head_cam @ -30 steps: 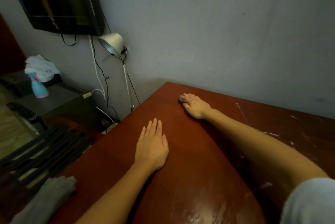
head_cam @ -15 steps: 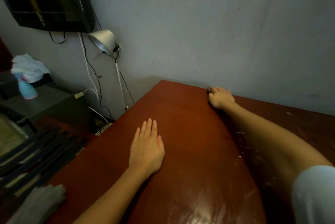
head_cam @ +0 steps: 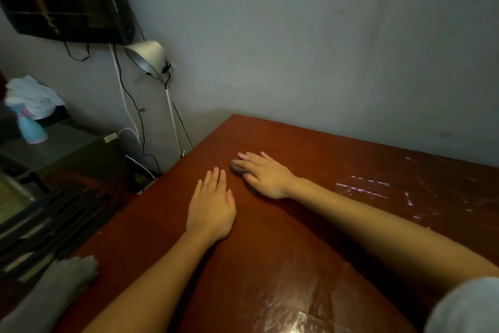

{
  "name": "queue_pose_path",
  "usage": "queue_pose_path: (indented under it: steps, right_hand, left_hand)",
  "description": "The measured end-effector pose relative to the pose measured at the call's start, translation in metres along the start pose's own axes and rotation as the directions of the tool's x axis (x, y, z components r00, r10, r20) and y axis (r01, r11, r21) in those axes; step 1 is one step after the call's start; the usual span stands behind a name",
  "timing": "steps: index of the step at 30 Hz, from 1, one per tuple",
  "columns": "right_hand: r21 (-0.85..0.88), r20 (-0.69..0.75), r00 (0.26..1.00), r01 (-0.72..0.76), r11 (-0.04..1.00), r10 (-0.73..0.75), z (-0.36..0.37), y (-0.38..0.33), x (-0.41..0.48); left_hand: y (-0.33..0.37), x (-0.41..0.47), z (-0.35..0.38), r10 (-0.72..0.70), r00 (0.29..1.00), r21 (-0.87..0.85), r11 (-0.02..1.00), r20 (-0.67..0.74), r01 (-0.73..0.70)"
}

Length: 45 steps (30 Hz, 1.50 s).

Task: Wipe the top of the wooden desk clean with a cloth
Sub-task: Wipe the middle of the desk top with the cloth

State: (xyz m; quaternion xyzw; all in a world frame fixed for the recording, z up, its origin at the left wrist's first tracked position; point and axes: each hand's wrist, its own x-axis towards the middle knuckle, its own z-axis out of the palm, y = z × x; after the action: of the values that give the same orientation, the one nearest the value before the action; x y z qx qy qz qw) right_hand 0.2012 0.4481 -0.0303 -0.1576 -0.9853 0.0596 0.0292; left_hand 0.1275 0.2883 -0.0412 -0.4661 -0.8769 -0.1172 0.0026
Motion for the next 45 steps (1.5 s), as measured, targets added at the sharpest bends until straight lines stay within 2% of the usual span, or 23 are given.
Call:
queue_pose_path:
  steps: [2,4,6,10,14,18,21,23,26,28,30,33,35,39,42,45]
  right_hand:
    - [-0.012,-0.015,0.999,-0.041,0.999,0.041,-0.003,0.024,-0.032]
    - [-0.013,-0.044,0.983,-0.180,0.983,0.180,-0.009,0.062,-0.054]
    - [-0.010,-0.073,0.935,-0.349,0.937,0.347,-0.015,0.106,-0.061]
    - [0.007,-0.081,0.837,-0.543,0.840,0.542,-0.019,0.160,-0.017]
    - [0.053,-0.073,0.806,-0.585,0.809,0.587,-0.016,0.156,0.057]
    - [0.044,-0.031,0.866,-0.498,0.866,0.499,-0.016,0.117,0.104]
    - [0.019,0.011,0.946,-0.323,0.946,0.323,-0.016,0.080,0.104]
    - [0.023,0.037,0.983,-0.182,0.983,0.181,-0.012,0.056,0.085]
    - [0.037,0.041,0.999,0.006,0.999,-0.007,-0.005,0.026,0.036]
    - [0.030,0.038,0.996,0.080,0.996,-0.081,-0.003,0.019,-0.003]
    - [0.030,0.036,0.996,0.079,0.996,-0.081,-0.006,0.026,-0.044]
    - [0.014,0.006,0.999,-0.045,0.999,0.045,-0.015,0.063,-0.089]
    - [-0.006,-0.004,0.980,-0.198,0.980,0.197,-0.021,0.098,-0.101]
    - [-0.009,-0.059,0.872,-0.487,0.873,0.486,-0.029,0.170,-0.085]
    - [0.027,-0.086,0.804,-0.589,0.808,0.589,-0.032,0.197,-0.049]
    - [0.036,-0.101,0.781,-0.616,0.787,0.616,-0.031,0.186,-0.010]
  left_hand:
    - [0.000,0.000,0.000,-0.001,1.000,-0.002,1.000,0.006,0.001]
    - [-0.001,0.000,0.000,0.005,1.000,-0.002,1.000,0.005,-0.005]
    - [0.000,-0.001,0.001,0.010,1.000,0.003,1.000,-0.001,-0.010]
    - [0.000,-0.001,0.003,0.010,0.999,-0.005,1.000,-0.035,-0.010]
    - [0.000,-0.002,0.004,0.005,0.998,-0.025,1.000,-0.055,-0.006]
    - [-0.001,0.000,0.004,0.000,0.998,-0.038,0.999,-0.059,-0.003]
    - [0.000,0.000,0.002,-0.009,0.999,-0.042,0.999,-0.047,0.007]
    - [0.000,-0.001,0.001,-0.004,0.999,-0.034,0.999,-0.033,0.002]
    - [0.000,0.000,0.001,-0.003,1.000,-0.027,1.000,-0.025,0.002]
    - [-0.001,0.000,0.001,-0.005,1.000,-0.021,1.000,-0.026,0.004]
    - [-0.001,0.000,0.001,-0.005,1.000,-0.009,1.000,-0.028,0.005]
    - [-0.001,-0.001,0.002,0.004,1.000,-0.008,1.000,-0.028,-0.005]
    - [-0.001,-0.002,0.003,0.012,0.999,-0.007,1.000,-0.033,-0.012]
    - [-0.002,0.000,0.007,0.008,0.998,0.006,1.000,-0.060,-0.007]
    - [-0.001,0.002,0.008,0.000,0.998,0.005,1.000,-0.066,0.001]
    - [-0.001,0.002,0.008,0.001,0.998,-0.007,1.000,-0.067,-0.001]
